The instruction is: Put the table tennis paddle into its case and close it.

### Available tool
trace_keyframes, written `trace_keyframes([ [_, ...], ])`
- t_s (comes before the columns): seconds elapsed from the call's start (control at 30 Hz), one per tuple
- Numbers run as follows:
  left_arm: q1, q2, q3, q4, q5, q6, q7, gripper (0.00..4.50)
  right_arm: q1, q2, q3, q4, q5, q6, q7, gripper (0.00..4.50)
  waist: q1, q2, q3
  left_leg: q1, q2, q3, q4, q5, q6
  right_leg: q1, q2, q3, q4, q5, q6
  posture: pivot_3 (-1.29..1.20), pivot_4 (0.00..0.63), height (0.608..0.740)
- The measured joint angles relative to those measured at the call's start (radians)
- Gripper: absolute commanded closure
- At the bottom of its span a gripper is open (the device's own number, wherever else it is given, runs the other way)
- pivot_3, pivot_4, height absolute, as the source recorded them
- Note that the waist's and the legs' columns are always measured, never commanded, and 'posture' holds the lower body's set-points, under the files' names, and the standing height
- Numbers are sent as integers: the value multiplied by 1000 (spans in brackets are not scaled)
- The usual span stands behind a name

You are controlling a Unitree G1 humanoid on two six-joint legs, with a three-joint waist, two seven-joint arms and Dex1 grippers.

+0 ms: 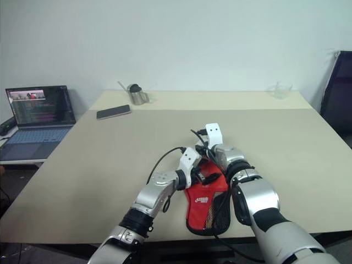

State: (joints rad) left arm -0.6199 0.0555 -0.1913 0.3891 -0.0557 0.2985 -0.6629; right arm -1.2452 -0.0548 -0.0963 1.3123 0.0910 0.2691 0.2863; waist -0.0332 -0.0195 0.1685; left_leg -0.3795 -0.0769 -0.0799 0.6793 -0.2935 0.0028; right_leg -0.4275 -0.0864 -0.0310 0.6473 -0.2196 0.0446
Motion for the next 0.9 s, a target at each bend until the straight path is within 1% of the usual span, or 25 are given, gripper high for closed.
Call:
trace_keyframes([
  [0.17,6,4,0,-7,0,1,6,0,0,2,-3,0,-1,-2,-5,3336,0,0,0,0,0,0,0,0,0,0,0,0,0,0,0,0,150,740],
  [0.23,6,3,0,-7,0,2,7,0,0,3,-3,0,-1,-3,-6,3756,0,1,0,0,0,0,0,0,0,0,0,0,0,0,0,0,150,740],
  [0.33,6,-1,0,-7,-1,4,10,0,0,3,-4,0,-1,-8,-12,4113,0,1,-1,0,0,0,0,0,0,0,0,0,0,0,0,0,150,740],
  [0.67,6,-13,0,-5,-5,5,19,0,0,-31,-30,1,-3,-30,-96,4165,1,1,-1,0,0,0,0,0,0,0,0,0,0,0,0,0,150,740],
  [0.9,1,-21,-1,6,-5,0,17,0,0,-61,-39,10,-17,-40,-120,4167,5,1,-1,0,0,0,0,0,0,0,0,0,0,0,0,0,150,740],
])
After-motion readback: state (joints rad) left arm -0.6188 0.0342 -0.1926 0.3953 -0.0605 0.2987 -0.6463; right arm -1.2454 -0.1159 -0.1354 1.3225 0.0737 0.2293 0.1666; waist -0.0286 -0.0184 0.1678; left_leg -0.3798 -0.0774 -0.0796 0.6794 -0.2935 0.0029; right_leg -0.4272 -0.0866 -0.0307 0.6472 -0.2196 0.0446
